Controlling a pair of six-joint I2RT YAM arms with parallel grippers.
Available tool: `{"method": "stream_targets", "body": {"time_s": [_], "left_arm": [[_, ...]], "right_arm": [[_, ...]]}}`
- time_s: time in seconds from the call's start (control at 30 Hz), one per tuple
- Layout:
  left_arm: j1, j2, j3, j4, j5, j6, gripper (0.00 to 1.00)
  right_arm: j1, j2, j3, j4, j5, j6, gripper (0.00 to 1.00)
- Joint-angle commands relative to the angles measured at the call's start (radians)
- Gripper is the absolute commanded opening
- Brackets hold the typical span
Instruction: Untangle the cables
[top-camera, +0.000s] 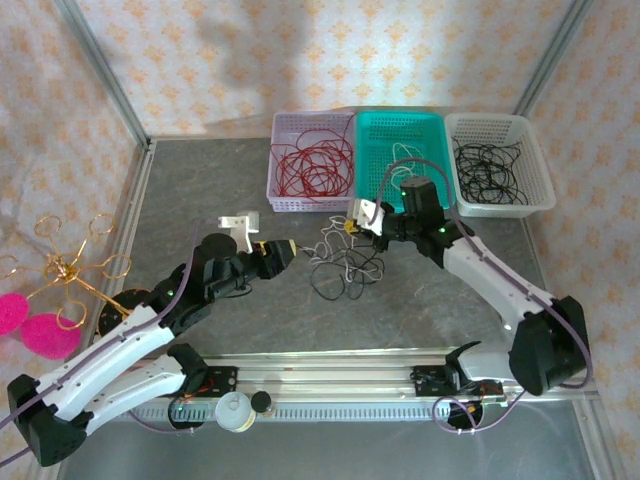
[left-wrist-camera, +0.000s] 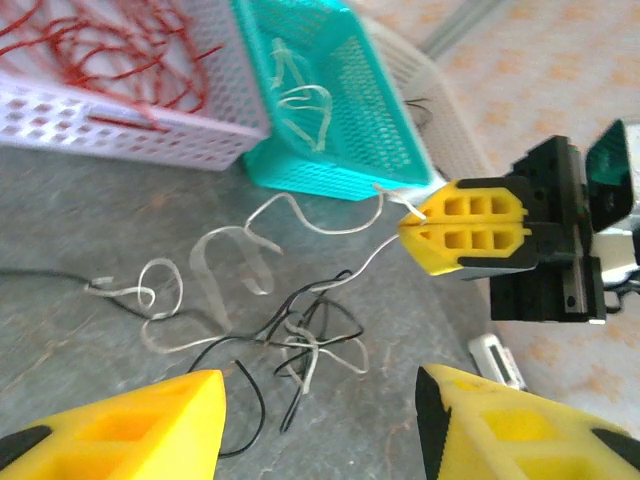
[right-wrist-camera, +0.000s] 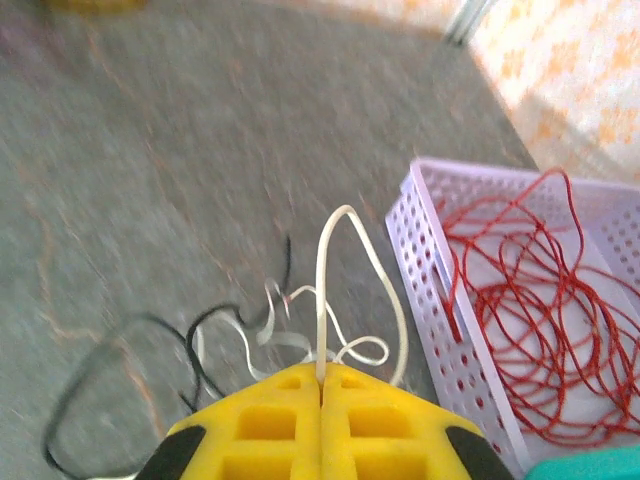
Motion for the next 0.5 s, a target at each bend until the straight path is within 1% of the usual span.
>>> {"method": "stream_targets", "body": {"time_s": [0.0, 0.1, 0.17, 0.27, 0.47], "left_arm": [[0.002, 0.002, 0.064, 0.041, 0.118, 0.137, 0.56], [0.002, 0.063, 0.099, 0.012, 0.175, 0.207, 0.61], [0.002, 0.110, 0.115, 0.007, 0.196, 0.244, 0.61], [0.002, 0.172, 0.126, 0.057, 0.258, 0.294, 0.61], [0.002, 0.270, 0.100, 0.217, 0.337, 0.366, 0.67]], "right_arm": [[0.007, -0.047, -0.002, -0.058, -0.137, 0.168, 0.00], [0.007, -0.084, 0.016, -0.050, -0.189, 0.292, 0.00], [0.008, -0.094, 0.025, -0.044, -0.236, 0.351, 0.00], [0.008, -0.131, 0.042, -0.025, -0.264, 0.455, 0.00], [0.009, -0.145, 0.070, -0.076, -0.265, 0.440, 0.00]]}}
